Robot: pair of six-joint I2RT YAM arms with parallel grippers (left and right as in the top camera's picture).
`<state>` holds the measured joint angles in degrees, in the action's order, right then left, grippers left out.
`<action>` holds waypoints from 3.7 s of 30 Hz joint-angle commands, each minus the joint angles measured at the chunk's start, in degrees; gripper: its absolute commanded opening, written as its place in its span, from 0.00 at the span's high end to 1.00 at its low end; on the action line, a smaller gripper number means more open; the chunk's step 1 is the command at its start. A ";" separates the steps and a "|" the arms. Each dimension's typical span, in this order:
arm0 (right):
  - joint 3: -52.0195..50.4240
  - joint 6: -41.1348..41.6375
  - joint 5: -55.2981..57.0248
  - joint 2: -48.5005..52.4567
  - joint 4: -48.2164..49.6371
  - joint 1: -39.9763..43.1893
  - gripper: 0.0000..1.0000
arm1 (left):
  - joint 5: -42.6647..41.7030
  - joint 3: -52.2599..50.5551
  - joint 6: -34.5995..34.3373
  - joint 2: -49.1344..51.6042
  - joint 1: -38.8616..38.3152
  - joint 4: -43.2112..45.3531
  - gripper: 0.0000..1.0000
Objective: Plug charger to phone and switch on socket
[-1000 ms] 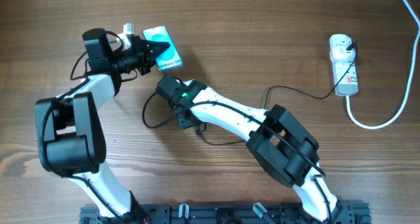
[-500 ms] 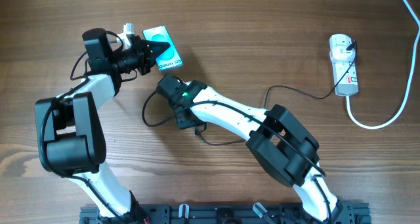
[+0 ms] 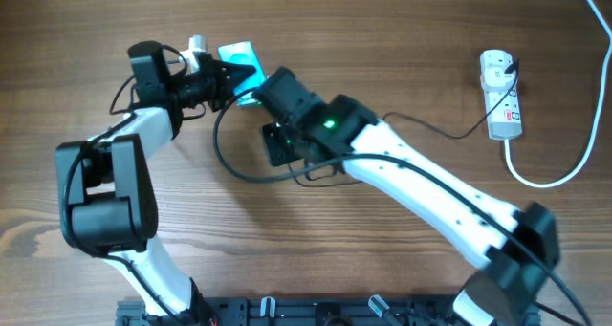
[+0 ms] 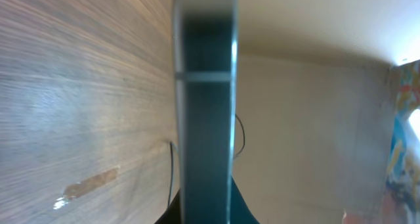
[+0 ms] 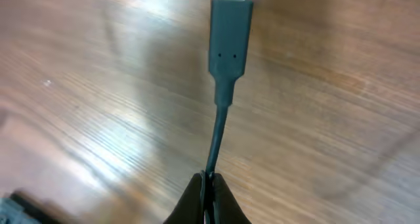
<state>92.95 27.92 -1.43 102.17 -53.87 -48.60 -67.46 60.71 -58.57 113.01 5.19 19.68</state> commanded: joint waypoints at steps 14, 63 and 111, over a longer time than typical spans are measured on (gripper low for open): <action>-14.91 -7.41 -14.29 -11.34 2.19 4.66 0.96 | -2.56 1.14 -0.39 0.13 -6.56 2.82 0.96; -21.35 -0.94 -10.21 -8.83 9.16 6.21 0.95 | -0.59 1.14 5.27 0.13 -12.50 5.57 0.96; -21.38 0.74 -8.22 -8.04 10.80 6.21 0.96 | 0.26 1.14 5.88 0.13 -14.16 3.85 0.96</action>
<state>69.89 28.27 -10.85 92.68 -43.40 -42.33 -67.11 60.73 -54.04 113.01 -8.86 23.35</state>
